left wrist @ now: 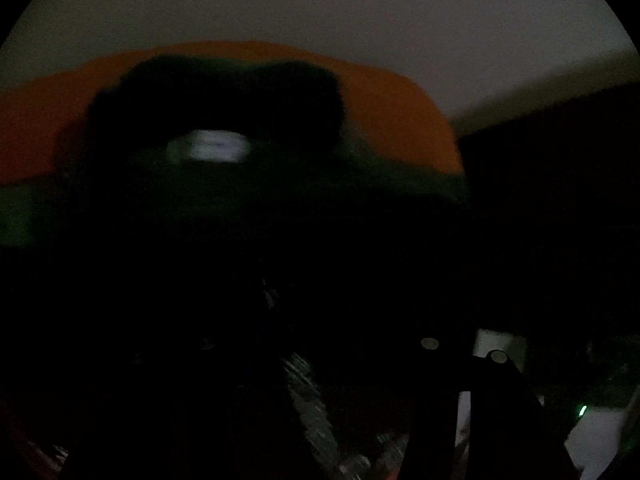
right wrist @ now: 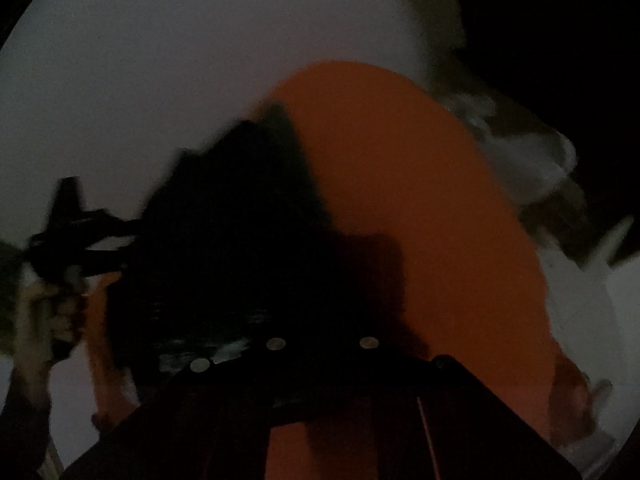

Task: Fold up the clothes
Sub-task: 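Press the black paisley bundle flat on the pile with both grippers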

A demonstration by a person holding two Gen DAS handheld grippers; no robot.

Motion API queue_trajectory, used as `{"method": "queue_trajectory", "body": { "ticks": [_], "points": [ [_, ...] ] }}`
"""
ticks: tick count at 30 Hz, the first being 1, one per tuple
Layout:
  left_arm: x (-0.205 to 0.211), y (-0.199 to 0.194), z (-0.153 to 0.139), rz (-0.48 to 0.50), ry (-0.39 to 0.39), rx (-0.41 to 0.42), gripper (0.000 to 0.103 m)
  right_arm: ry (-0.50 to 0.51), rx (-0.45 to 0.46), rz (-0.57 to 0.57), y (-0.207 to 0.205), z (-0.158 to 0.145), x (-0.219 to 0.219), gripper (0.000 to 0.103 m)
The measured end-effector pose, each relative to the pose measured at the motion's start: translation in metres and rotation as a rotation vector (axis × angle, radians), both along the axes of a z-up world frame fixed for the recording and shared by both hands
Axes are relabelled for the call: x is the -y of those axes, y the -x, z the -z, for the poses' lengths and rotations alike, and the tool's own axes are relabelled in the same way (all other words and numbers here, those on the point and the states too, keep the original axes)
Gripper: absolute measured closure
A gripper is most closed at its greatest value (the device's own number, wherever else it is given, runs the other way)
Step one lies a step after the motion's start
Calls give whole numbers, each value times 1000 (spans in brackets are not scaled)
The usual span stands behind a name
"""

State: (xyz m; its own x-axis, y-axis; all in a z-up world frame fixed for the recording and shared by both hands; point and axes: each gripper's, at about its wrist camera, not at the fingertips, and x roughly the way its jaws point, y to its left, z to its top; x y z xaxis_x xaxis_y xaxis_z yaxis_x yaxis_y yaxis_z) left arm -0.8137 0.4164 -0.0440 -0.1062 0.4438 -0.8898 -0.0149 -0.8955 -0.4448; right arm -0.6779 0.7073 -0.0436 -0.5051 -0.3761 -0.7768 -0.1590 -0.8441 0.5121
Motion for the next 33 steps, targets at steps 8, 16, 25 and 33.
{"method": "queue_trajectory", "body": {
  "ticks": [8, 16, 25, 33],
  "points": [
    [-57, -70, 25, 211, 260, -118, 47, -86, 110, -130, 24, 21, 65, 96],
    [-110, -103, 33, 303, 347, -160, 46, -274, 130, -119, 4, 20, 85, 94],
    [-80, -173, -51, 128, 228, -205, 46, -75, 20, -8, -73, -9, 36, 94],
    [-18, -271, -95, -22, 277, -216, 46, -264, -37, -115, -160, -66, 55, 94]
  ]
}}
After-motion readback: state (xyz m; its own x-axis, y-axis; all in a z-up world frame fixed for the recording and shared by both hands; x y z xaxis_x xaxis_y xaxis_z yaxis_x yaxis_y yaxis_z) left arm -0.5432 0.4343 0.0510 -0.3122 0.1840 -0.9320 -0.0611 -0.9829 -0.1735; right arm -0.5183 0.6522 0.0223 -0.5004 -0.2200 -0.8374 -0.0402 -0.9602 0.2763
